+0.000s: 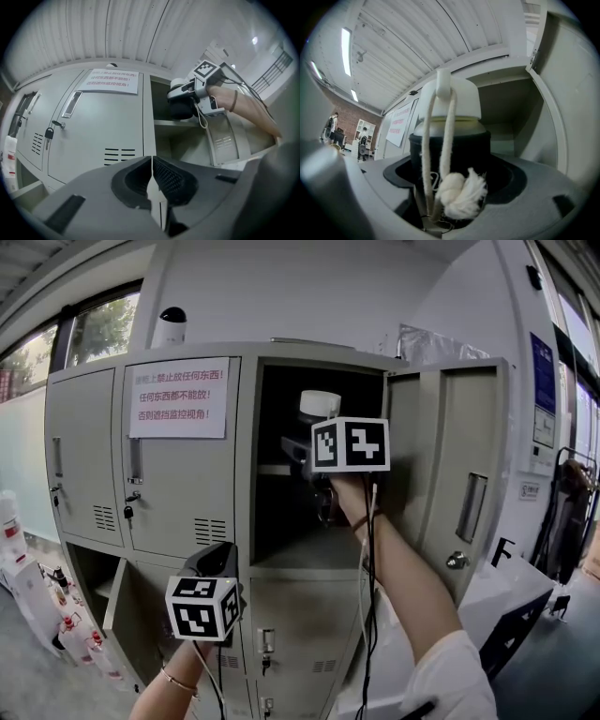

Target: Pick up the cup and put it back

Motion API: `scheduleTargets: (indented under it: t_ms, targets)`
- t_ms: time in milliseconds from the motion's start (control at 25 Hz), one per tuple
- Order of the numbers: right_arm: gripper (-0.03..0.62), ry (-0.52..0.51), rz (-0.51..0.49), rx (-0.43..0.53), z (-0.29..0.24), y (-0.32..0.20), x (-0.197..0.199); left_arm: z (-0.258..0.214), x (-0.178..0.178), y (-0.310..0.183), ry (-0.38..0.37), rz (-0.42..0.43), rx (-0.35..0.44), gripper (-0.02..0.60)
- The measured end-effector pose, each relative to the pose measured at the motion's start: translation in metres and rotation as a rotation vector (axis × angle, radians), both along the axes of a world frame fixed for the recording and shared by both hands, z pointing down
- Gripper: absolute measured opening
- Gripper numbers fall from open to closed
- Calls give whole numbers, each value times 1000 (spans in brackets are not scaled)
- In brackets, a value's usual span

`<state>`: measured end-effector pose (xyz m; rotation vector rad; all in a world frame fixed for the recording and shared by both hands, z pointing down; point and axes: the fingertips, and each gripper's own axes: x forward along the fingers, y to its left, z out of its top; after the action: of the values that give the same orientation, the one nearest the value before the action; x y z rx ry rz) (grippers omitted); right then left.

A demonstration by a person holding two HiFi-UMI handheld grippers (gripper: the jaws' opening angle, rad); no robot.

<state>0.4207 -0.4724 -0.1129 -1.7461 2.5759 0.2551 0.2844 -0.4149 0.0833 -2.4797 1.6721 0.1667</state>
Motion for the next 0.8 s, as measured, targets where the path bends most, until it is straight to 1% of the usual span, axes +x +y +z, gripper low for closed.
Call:
scheduleTargets:
  t_ms: [400,640,800]
  targets:
    - [411,-10,30,-19,-13,-40,4,-16,-8,-20,21,7,-2,12]
    - [410,17,106,-29,-21,-66,12,-20,-17,-26,30,-5,-8,12]
    - [411,16,119,-58,-18,-85,12,-21,-23,-30,32,-15,-16,12]
